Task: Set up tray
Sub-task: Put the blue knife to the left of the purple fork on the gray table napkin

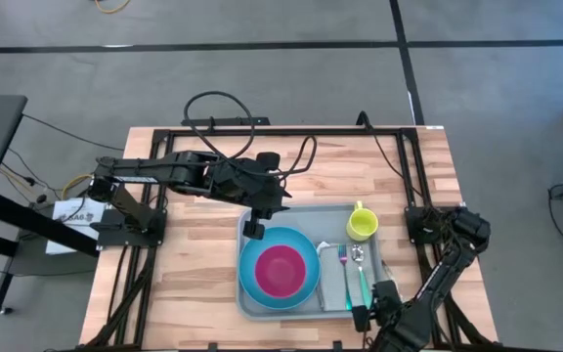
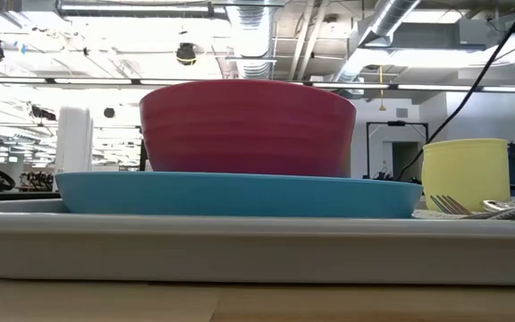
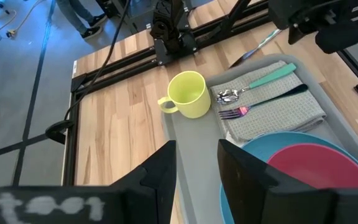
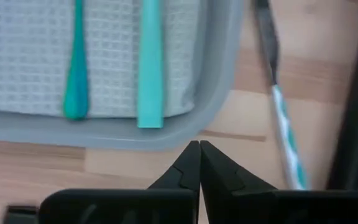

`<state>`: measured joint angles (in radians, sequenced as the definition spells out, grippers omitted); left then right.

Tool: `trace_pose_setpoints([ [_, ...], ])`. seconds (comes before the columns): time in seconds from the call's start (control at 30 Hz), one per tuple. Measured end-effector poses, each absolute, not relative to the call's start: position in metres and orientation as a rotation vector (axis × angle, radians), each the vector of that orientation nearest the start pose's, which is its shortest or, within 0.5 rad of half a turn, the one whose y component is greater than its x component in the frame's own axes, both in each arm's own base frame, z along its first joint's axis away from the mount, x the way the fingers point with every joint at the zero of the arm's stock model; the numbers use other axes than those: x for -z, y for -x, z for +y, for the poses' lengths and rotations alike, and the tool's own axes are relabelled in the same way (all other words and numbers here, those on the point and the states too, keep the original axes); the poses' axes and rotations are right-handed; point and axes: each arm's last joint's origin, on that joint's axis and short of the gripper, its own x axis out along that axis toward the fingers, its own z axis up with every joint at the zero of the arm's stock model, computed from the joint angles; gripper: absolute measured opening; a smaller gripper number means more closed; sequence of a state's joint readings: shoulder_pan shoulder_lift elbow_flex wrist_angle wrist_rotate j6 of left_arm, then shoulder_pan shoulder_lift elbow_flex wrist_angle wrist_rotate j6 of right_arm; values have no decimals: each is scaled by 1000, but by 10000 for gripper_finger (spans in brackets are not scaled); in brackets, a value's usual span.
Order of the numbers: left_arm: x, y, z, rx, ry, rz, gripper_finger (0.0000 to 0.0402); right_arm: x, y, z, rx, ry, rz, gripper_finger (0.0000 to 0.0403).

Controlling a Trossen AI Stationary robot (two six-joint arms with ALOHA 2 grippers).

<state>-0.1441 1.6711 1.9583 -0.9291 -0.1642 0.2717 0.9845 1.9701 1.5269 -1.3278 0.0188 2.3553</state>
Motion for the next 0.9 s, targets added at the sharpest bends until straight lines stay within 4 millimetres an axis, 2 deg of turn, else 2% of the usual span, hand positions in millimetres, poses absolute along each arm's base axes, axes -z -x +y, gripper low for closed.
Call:
trace_pose_setpoints([
  [0.23,-435,-339,-44,68,-363,634,107,-202,-191,291,1195,-818,1332,9],
  [0.33,-435,-339,-44,66,-358,635,107,-200,-190,291,1190,-800,1446,30],
  [0.43,-435,-339,-44,67,-362,634,107,-199,-184,288,1255,-762,1523,55],
  [0.57,-435,-339,-44,66,-358,635,107,-198,-176,289,1285,-733,1477,86],
  [0.9,-435,-339,-44,66,-359,635,107,-160,-148,288,1256,-683,1418,180],
])
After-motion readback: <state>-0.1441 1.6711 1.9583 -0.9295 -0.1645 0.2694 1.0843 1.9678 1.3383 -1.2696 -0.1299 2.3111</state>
